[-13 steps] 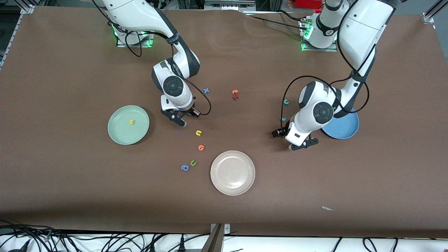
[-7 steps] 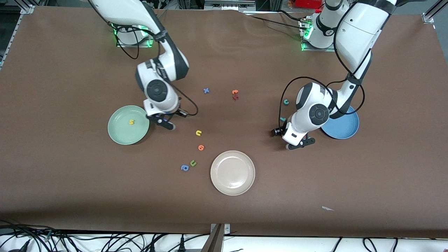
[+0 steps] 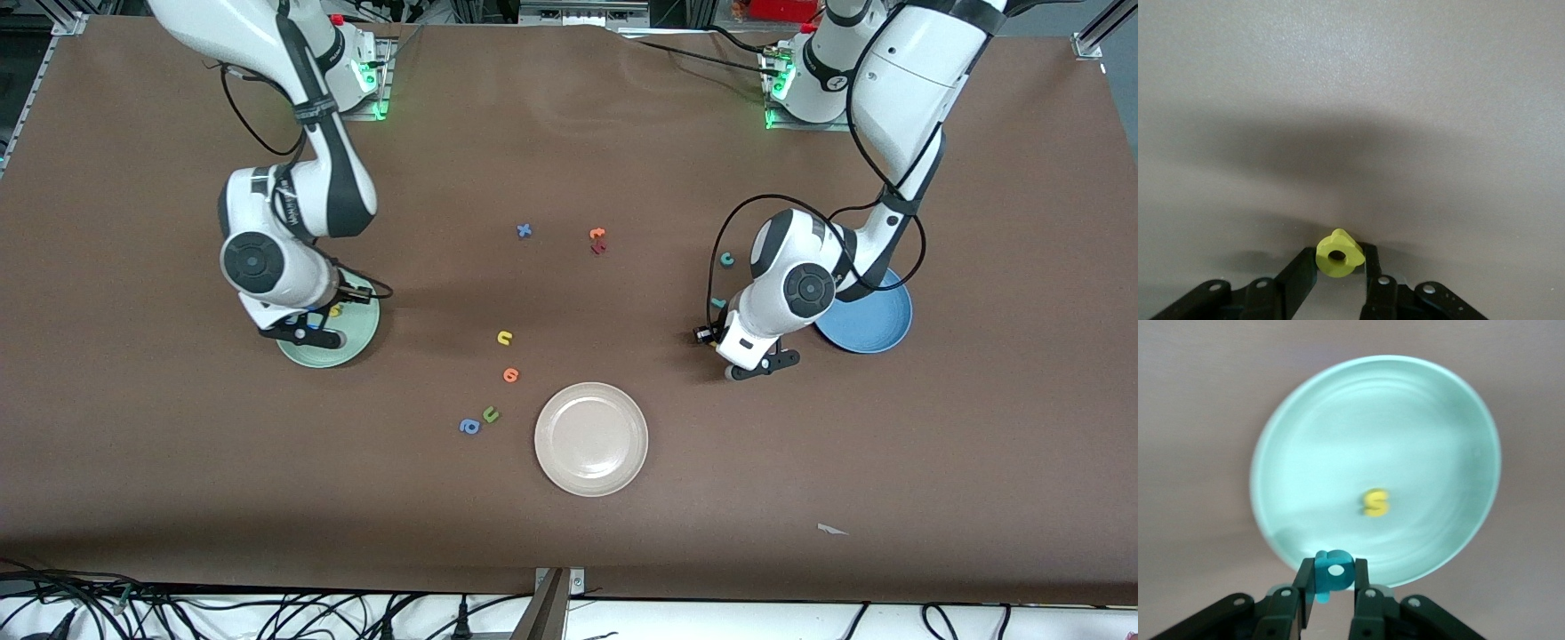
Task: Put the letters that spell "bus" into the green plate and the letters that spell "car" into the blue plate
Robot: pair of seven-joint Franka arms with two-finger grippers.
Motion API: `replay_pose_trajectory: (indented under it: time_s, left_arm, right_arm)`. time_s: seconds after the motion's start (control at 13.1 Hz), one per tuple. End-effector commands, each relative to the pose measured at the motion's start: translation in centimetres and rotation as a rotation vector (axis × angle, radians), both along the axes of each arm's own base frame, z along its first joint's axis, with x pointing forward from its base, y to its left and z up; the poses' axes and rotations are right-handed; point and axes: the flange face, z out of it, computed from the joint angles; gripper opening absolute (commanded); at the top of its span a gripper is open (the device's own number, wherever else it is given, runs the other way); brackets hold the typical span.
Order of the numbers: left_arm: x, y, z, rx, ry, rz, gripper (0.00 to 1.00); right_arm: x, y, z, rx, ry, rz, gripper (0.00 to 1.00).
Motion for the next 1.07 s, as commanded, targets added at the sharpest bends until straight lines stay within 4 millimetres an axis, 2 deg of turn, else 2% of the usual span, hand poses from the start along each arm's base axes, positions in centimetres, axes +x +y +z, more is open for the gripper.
replay_pose_trajectory:
  time_s: [0.0, 0.08, 0.15, 0.23, 0.3, 0.38, 0.53, 0.61, 0.69, 0.84, 0.99]
  left_arm:
    - [-0.5, -0.3, -0.3, 0.088, -0.003, -0.019, 0.37]
    - [-0.5, -0.4, -0.3, 0.103, -0.008, -0.025, 0.36]
    - [-0.4, -0.4, -0.1, 0.103, -0.011, -0.021, 0.34]
    - [-0.2, -0.3, 0.2, 0.102, -0.017, -0.018, 0.29]
    - [0.0, -0.3, 0.9, 0.103, -0.021, -0.019, 0.28]
    - [0.2, -0.1, 1.7, 0.108, -0.016, -0.017, 0.28]
    - [0.4, 0.9, 3.7, 0.126, 0.003, -0.036, 0.29]
    - [0.5, 1.3, 4.8, 0.132, 0.009, -0.051, 0.29]
    - [0.7, 2.4, 6.0, 0.137, 0.019, -0.050, 0.29]
    - [0.4, 4.8, 8.7, 0.147, 0.086, -0.131, 0.29]
    - [0.0, 9.0, 10.8, 0.144, 0.168, -0.216, 0.29]
  right_arm:
    - [-0.7, -4.1, -2.4, 0.042, 0.013, 0.057, 0.18]
    - [-1.2, -6.1, -3.8, 0.045, 0.009, 0.070, 0.18]
    - [-1.4, -6.8, -4.3, 0.048, 0.001, 0.088, 0.20]
    - [-1.5, -6.8, -4.4, 0.051, 0.006, 0.092, 0.36]
    - [-1.4, -6.8, -4.3, 0.050, 0.004, 0.086, 0.83]
    - [-1.2, -6.5, -4.1, 0.051, 0.001, 0.087, 0.98]
    - [-0.9, -5.7, -3.2, 0.061, 0.010, 0.091, 0.99]
    - [-0.4, -4.8, -2.3, 0.065, 0.018, 0.088, 0.99]
    - [-0.1, -3.0, -1.3, 0.066, 0.025, 0.068, 0.99]
    - [1.0, 3.5, 0.9, 0.054, -0.007, -0.036, 0.98]
    - [1.9, 8.1, 1.5, 0.040, -0.050, -0.122, 0.96]
